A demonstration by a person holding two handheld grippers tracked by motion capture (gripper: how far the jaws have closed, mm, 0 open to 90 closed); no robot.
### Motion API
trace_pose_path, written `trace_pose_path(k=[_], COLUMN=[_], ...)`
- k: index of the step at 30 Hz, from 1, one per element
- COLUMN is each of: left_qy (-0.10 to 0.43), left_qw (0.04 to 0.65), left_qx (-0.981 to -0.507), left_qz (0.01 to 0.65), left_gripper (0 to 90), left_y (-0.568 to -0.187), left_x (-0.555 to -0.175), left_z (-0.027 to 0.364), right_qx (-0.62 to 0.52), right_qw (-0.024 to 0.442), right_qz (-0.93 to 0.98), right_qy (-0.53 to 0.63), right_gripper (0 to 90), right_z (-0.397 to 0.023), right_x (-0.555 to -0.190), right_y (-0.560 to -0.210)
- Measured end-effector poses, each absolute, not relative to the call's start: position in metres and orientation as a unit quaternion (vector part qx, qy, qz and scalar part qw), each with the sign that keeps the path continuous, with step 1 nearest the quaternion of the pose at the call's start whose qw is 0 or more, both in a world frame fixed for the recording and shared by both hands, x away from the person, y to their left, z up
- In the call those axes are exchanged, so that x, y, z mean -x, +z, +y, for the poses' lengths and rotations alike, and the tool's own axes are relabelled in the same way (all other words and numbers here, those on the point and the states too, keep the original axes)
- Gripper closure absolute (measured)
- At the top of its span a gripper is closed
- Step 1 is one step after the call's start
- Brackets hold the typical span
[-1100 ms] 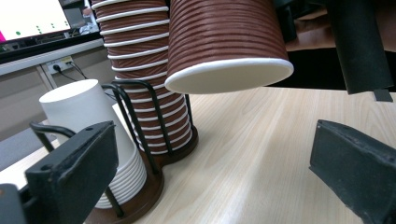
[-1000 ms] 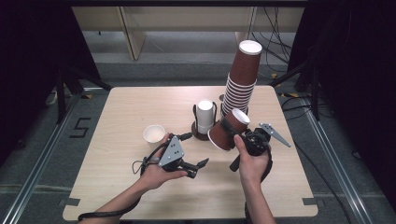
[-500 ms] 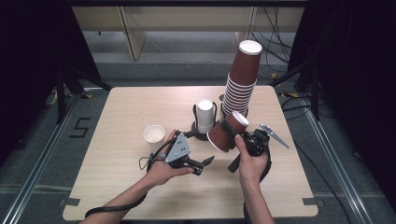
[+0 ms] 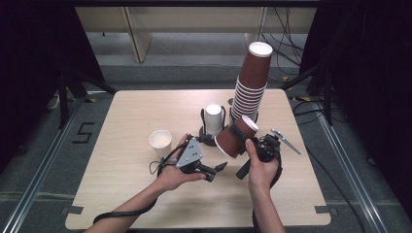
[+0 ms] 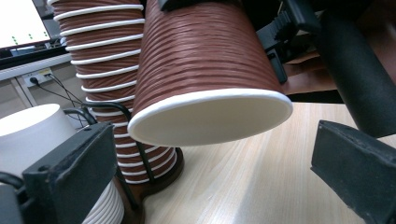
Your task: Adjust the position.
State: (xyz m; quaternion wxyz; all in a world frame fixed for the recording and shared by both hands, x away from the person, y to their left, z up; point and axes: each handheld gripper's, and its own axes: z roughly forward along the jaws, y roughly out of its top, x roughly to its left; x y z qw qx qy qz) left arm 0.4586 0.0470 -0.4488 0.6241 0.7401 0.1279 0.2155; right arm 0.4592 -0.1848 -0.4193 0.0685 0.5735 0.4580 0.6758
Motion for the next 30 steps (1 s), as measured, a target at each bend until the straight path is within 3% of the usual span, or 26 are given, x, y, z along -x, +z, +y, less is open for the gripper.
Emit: trace_pose_path(k=[14, 16, 30], left_qy=[0.223, 0.224, 0.243], left_qw=[0.628, 0.628, 0.616], left_qx=[-0.734, -0.734, -0.739], left_qz=[0.129, 0.13, 0.124], left_gripper=[0.0, 0.0, 0.0], left_y=[-0.447, -0.447, -0.449], left_x=[-0.462, -0.462, -0.468], left_z=[0.038, 0.038, 0.027], right_qx=[-0.578, -0.579, -0.574], right_qw=[0.046, 0.063, 0.05], right_qz=[0.443, 0.452, 0.446], right_qy=[0.684, 0.675, 0.685], right_gripper=[21.6, 21.6, 21.7], right_z=[-0.179, -0.18, -0.176], right_x=[-0.457, -0.459, -0.458], right_y=[-0.421, -0.423, -0.424])
